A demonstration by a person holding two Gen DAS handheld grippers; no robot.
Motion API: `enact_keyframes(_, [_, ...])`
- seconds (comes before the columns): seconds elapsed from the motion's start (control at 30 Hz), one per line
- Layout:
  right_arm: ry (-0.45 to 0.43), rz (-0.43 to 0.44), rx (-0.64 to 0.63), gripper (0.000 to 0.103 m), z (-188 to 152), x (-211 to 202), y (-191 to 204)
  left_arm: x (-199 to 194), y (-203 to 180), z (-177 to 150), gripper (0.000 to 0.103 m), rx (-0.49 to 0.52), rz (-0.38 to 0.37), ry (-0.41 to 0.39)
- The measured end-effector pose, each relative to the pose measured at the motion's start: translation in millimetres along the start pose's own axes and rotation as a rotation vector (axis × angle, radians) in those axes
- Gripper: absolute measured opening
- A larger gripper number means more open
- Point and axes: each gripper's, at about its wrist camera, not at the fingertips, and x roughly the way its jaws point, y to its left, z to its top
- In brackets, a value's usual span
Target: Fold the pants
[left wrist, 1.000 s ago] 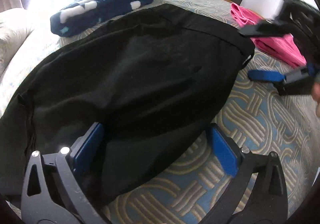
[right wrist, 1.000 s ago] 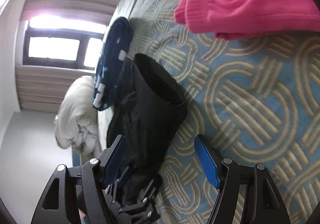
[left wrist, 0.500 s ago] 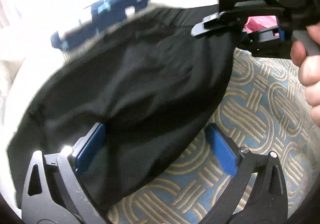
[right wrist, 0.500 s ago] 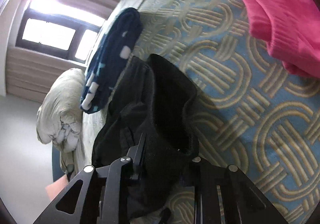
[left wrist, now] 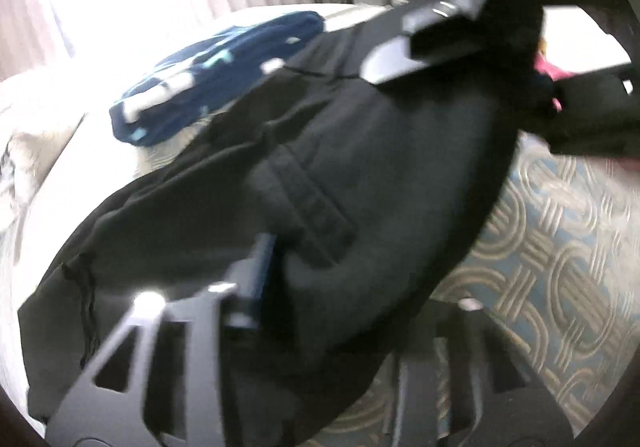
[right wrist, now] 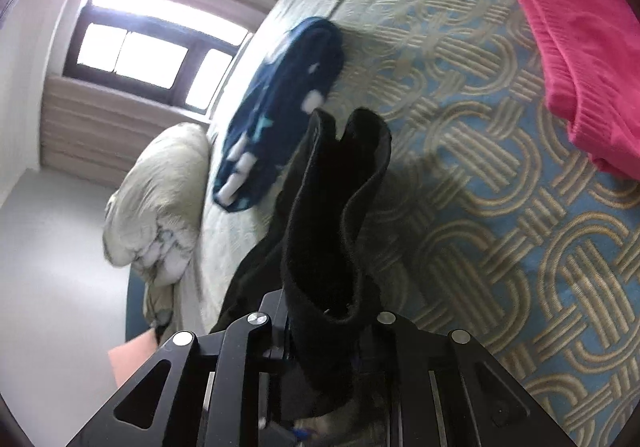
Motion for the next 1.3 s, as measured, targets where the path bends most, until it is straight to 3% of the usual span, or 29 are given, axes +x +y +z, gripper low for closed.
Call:
enact_keyframes(0.13, [-0.005,0.028,-0.036,0.019,-4.7,-2.8,23.1,-24.3,25.1,0.8,0.020,-0.107,-0.048,-0.064])
enact_keyframes(0.33, [-0.029,0.025,-0.178,0.019,-19.3,-8.3,85.2,-52.0,52.9,0.8,0.020,-0.204,-0.098,-0.103])
enact_keyframes(0.53, [-0.031,0.037,-0.294,0.019,-35.7,-7.2,146.1,-86.0,104.3,-2.8,0.020,-0.369,-0.148,-0.167])
enact_keyframes(0.77, [0.011,0.055,-0.425,0.019,-68.0,19.0,222.7,-127.7,172.1,-30.1,0.020,-0.528,-0.138,-0.250])
enact_keyframes(1.03, [0.136,0.056,-0.563,0.019,-132.6,99.7,307.2,-150.8,264.2,-97.4,0.020,-0.738,-0.092,-0.303])
enact_keyframes(1.2, [0.253,-0.030,-0.674,0.020,-189.7,182.0,333.7,-138.7,300.6,-160.2,0.020,-0.926,-0.067,-0.281])
enact_keyframes(1.23, [0.279,-0.060,-0.697,0.020,-202.6,199.8,335.0,-133.4,308.2,-177.0,0.023,-0.976,-0.071,-0.238])
enact_keyframes(1.3, [0.363,-0.107,-0.738,0.023,-228.7,233.0,333.9,-125.8,320.1,-203.3,0.043,-1.073,-0.143,-0.186])
